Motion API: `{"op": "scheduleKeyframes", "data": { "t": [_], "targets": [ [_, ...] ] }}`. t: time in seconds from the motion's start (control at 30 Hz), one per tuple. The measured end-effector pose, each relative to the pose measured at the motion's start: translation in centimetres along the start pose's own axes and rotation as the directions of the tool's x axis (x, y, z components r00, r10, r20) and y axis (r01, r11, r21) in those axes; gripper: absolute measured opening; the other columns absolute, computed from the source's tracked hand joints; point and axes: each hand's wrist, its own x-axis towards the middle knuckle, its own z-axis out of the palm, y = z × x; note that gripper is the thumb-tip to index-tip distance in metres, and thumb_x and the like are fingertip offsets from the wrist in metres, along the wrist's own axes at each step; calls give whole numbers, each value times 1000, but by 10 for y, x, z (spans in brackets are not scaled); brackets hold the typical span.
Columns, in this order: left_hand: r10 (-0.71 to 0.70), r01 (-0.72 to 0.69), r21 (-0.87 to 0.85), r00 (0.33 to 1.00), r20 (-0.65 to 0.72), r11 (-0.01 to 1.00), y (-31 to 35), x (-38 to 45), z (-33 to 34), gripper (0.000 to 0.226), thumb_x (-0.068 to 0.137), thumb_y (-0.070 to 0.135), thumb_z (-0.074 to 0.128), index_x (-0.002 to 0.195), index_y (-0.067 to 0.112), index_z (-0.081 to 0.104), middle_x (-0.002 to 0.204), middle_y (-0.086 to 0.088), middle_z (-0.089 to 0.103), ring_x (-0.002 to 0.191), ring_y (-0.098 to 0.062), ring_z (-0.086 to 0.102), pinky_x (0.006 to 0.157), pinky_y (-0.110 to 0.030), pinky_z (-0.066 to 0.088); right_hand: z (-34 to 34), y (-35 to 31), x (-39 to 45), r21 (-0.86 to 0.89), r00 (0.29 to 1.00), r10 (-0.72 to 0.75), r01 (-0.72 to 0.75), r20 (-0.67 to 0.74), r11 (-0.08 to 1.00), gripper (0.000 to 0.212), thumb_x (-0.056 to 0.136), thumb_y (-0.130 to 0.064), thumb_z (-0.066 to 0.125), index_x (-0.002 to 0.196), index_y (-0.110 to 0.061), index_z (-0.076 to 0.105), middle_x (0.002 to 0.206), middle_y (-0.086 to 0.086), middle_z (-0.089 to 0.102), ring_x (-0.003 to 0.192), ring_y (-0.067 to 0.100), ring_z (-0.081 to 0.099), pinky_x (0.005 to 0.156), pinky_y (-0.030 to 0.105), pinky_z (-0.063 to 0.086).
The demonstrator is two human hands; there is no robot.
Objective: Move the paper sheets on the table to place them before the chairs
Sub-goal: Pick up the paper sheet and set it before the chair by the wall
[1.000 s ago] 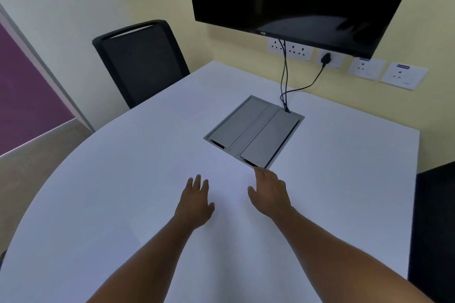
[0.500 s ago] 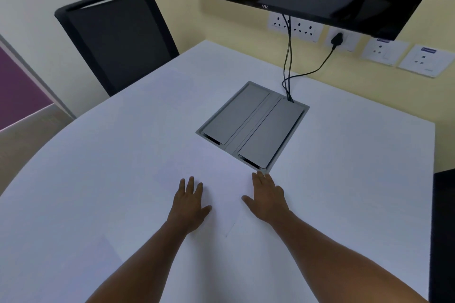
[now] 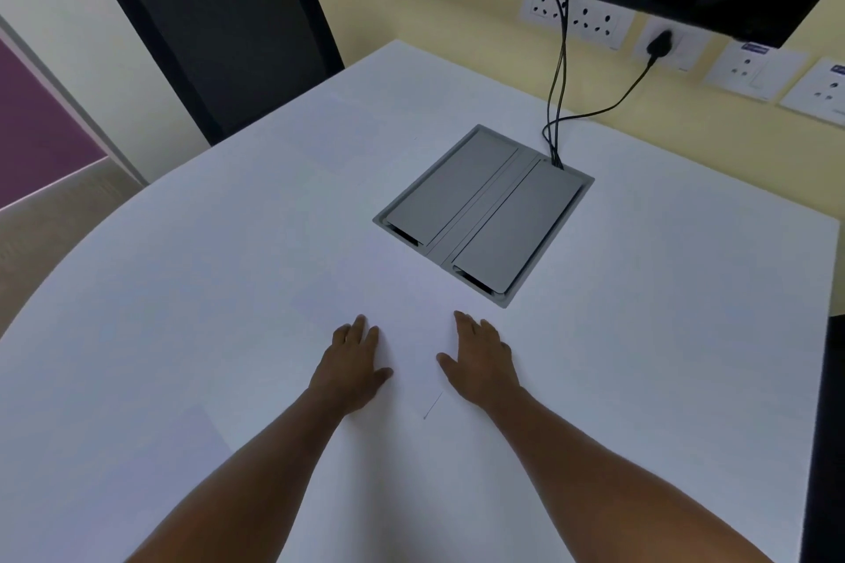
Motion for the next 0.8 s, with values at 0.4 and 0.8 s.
{"op": "scheduleKeyframes", "data": {
  "t": [0.4,0.8],
  "targets": [
    [0,0,-6,1000,3,1000,-3,1,3,78,93,49,51,154,15,16,165,-6,2,150,-30,6,118,-43,26,3,10,5,-29,998,46,-45,34,999,84,96,-51,47,157,-16,0,166,9,7,153,31,2,118,56,18],
    [-12,12,-6,1000,25,1000,-1,-1,2,78,94,48,50,154,15,13,165,-6,-1,150,-30,3,119,-43,23,10,-40,-9,973,790,592,-228,163,37,69,88,-29,72,146,-10,41,119,4,64,108,25,63,95,40,52]
  ]
}}
